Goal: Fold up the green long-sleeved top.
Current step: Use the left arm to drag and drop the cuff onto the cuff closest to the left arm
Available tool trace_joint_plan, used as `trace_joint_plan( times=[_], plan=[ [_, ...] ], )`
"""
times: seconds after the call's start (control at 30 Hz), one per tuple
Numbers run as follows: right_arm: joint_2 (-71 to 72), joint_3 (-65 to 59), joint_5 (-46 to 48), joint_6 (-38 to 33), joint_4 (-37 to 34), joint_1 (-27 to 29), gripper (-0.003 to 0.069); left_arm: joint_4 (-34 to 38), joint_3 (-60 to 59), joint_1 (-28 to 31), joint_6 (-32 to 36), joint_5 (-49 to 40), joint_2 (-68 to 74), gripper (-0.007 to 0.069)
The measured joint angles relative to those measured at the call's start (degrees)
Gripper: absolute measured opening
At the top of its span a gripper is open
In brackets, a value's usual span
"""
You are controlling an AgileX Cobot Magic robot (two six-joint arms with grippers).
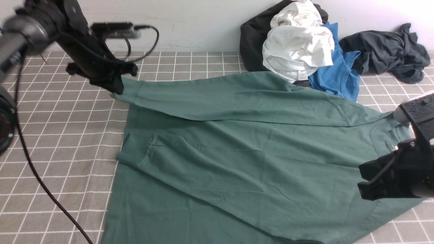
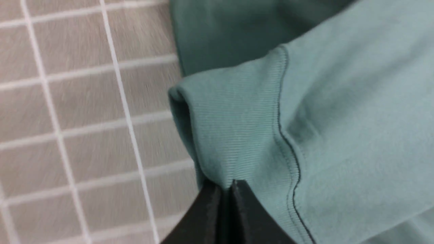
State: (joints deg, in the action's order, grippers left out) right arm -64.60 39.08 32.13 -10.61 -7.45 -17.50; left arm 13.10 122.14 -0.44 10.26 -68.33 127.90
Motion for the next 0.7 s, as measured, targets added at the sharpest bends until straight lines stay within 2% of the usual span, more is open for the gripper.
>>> trace_joint_plan(
  times=[0.17, 0.23, 0.27, 0.3, 0.33, 0.37, 0.47, 0.57, 0.6, 0.67, 0.7],
  plan=[
    [0.00, 0.00, 0.13, 0.00, 0.22, 0.00, -0.0010, -0.30, -4.42, -0.06, 0.84, -1.67, -8.37, 0.0003],
    [0.00, 0.00, 0.20, 0.00, 0.35, 0.00, -0.0010, -0.30, -9.58, -0.06, 0.84, -1.91, -11.87, 0.0003],
    [0.00, 0.00, 0.46, 0.00, 0.35, 0.00, -0.0010, -0.30, -16.26, -0.06, 0.84, -1.91, -14.78, 0.0003],
    [0.00, 0.00, 0.45, 0.00, 0.35, 0.00, -0.0010, -0.30, -17.05, -0.06, 0.84, -1.91, -15.05, 0.0003],
    [0.00, 0.00, 0.45, 0.00, 0.35, 0.00, -0.0010, -0.30, -23.54, -0.06, 0.84, -1.96, -16.85, 0.0003],
    [0.00, 0.00, 0.45, 0.00, 0.29, 0.00, -0.0010, -0.30, -23.54, -0.06, 0.84, -1.96, -16.85, 0.0003],
    [0.00, 0.00, 0.45, 0.00, -0.19, 0.00, -0.0010, -1.00, -35.26, -0.39, 1.18, -1.58, -18.04, 0.0024],
    [0.00, 0.00, 0.49, 0.00, -0.31, 0.00, -0.0010, -2.03, -39.34, -0.61, 1.30, -0.68, -18.04, 0.0091],
    [0.00, 0.00, 0.72, 0.00, -0.31, 0.00, -0.0010, -2.84, -39.98, -0.61, 1.25, -0.68, -18.36, 0.0149],
    [0.00, 0.00, 0.95, 0.00, -0.31, 0.00, -0.0010, -3.28, -40.16, -0.65, 1.06, -0.74, -18.86, 0.0190],
    [0.00, 0.00, 1.38, 0.00, -0.31, 0.00, -0.0010, -3.69, -40.30, -0.80, -0.04, -0.74, -20.03, 0.0255]
  ],
)
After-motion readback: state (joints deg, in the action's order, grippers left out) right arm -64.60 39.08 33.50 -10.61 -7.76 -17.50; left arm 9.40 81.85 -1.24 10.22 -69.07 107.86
